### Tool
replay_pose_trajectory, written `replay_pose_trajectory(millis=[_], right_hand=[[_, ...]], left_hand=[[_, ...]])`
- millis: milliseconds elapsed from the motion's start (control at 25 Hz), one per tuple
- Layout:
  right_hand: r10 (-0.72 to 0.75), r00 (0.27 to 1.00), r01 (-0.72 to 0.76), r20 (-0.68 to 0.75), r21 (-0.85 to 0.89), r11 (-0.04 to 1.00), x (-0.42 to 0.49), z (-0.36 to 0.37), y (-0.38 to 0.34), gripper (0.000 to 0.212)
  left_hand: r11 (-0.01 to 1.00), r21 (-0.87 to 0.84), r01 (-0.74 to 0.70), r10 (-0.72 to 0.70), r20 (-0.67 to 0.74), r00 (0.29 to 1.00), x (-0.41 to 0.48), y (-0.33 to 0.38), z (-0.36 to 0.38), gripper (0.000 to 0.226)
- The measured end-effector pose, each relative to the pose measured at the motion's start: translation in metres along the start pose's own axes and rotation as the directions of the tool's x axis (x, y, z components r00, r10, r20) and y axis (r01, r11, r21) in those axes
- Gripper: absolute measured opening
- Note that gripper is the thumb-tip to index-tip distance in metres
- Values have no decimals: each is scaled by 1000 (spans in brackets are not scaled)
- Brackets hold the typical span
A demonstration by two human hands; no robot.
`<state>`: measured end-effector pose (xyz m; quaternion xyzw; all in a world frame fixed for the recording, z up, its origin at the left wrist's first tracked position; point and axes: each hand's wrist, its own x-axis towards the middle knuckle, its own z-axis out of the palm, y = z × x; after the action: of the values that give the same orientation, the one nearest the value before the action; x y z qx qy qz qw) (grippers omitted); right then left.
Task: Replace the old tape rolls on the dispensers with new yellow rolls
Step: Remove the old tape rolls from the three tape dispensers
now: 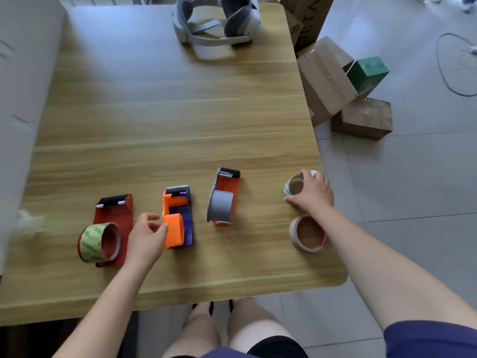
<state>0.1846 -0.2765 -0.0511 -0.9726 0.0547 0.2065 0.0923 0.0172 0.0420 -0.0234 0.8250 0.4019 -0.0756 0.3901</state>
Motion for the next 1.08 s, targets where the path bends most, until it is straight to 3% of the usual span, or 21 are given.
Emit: replay_pose_trajectory(millis=[200, 320, 440, 560, 640, 800, 920, 1080], right_hand=[[-24, 1000, 25, 6, -114, 993, -4, -10, -2, 79], [-49, 993, 37, -109, -114, 993, -7, -31, -19, 72], [-83, 989, 105, -126, 183, 977, -12, -55, -53, 57], [-177, 982, 183, -59, 484, 856, -28, -73, -101, 42], [-266, 963, 244, -49, 578, 779, -42, -81, -132, 35], [-419, 906, 385, -59, 524, 759, -76, -95, -186, 28], [-458, 884, 439, -99, 514, 737, -106, -103, -230, 27], [-431, 895, 413, -114, 574, 707, -149, -97, -278, 26]], left_hand=[[998, -23, -54, 53, -28, 998, 2, 9, -13, 27], [992, -122, -42, 37, -42, 998, 3, 6, -35, 21], [931, -364, 13, -21, -17, 1000, 3, 5, -55, 6], [867, -498, 1, -24, -40, 999, -2, 11, -82, 16], [856, -517, -23, -6, -55, 998, -4, 11, -102, 17], [896, -431, -109, 84, -76, 994, 11, 0, -151, 14], [925, -323, -200, 186, -75, 980, 30, -5, -202, 6], [907, -323, -271, 260, -78, 962, 51, -14, -267, 8]])
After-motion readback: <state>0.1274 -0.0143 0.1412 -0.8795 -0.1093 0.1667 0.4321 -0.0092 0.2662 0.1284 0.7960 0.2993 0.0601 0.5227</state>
